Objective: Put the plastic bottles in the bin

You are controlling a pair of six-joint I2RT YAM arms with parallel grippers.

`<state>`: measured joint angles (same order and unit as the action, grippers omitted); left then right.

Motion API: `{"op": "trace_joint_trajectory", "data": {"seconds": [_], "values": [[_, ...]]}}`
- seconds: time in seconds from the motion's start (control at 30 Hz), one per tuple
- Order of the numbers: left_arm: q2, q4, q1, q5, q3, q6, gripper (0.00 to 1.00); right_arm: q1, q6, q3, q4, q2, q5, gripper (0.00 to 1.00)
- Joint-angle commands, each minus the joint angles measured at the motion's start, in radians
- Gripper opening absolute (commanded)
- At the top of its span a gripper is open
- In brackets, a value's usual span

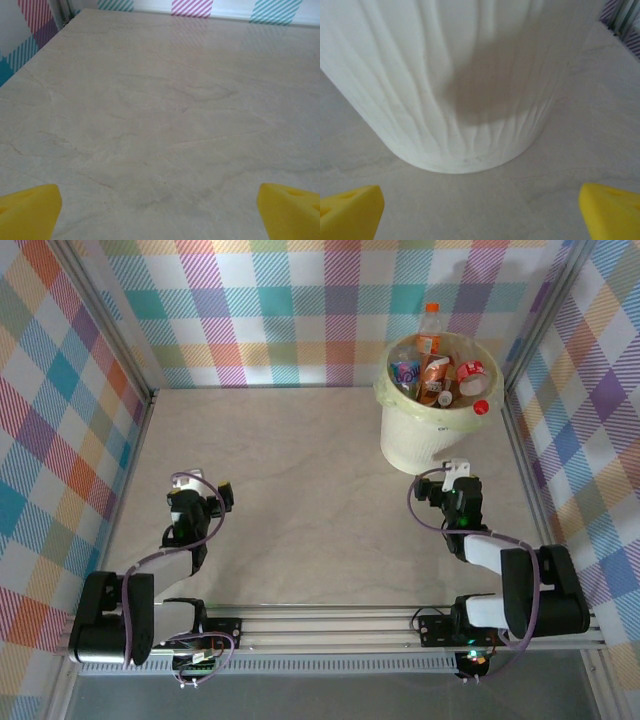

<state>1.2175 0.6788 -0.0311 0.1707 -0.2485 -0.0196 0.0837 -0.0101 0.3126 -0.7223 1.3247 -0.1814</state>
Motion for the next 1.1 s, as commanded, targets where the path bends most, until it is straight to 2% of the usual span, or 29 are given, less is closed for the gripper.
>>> {"op": "trace_joint_trajectory", "data": {"seconds": [0.0,0.13,0.33,0.53,0.63,0.73,0.9,1.07], "values": [[0.06,0.134,0.018,-0.103,-0.015,0.002,1.0,-0.026,-0.008,0.017,-0.121,0.057,0.004,1.0],[0.106,0.191,0.019,-0.134,-0.016,0.019,1.0,-0.032,0.013,0.011,-0.197,0.122,0.086,1.0],[0.226,0.331,0.019,-0.172,-0.005,0.021,1.0,-0.032,0.071,0.007,-0.21,0.136,0.229,1.0],[0.239,0.385,0.006,-0.209,0.017,-0.01,1.0,-0.032,0.042,-0.021,-0.29,0.161,0.166,1.0],[0.276,0.422,-0.016,-0.178,0.021,-0.027,1.0,-0.032,0.031,-0.054,-0.385,0.197,0.14,1.0],[0.336,0.472,-0.027,-0.192,0.017,-0.044,1.0,-0.032,0.023,-0.074,-0.428,0.202,0.115,1.0],[0.333,0.18,-0.033,-0.236,-0.135,-0.074,1.0,-0.032,0.011,-0.028,-0.336,0.2,0.087,1.0],[0.348,0.129,-0.012,-0.203,-0.173,-0.032,1.0,-0.034,-0.032,0.075,-0.16,0.213,-0.011,1.0]]}}
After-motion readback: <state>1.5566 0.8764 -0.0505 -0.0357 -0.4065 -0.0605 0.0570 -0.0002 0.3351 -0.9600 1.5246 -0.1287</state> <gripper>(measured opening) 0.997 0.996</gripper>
